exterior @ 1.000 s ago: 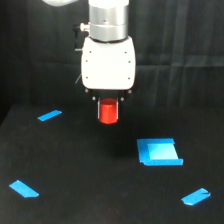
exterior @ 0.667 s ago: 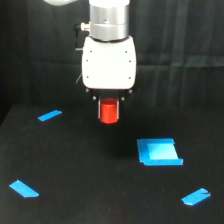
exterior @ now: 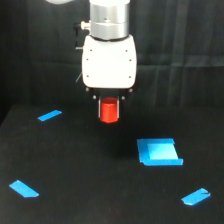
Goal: Pick up the red object from the table
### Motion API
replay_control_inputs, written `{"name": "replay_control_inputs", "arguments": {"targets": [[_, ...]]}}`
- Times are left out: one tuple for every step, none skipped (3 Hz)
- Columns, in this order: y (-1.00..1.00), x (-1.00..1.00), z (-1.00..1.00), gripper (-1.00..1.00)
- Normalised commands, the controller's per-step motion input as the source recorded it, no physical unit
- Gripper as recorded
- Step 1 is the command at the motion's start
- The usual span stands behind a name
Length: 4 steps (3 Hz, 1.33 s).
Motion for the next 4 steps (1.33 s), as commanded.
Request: {"name": "replay_control_inputs", "arguments": {"targets": [[0.07,0.06,0.09,-1.0],[0.0,-0.03,0.15,-0.93],[0.09,-0.01,0.04,-0.98],[-0.07,-0.1,0.1,-1.0]]}}
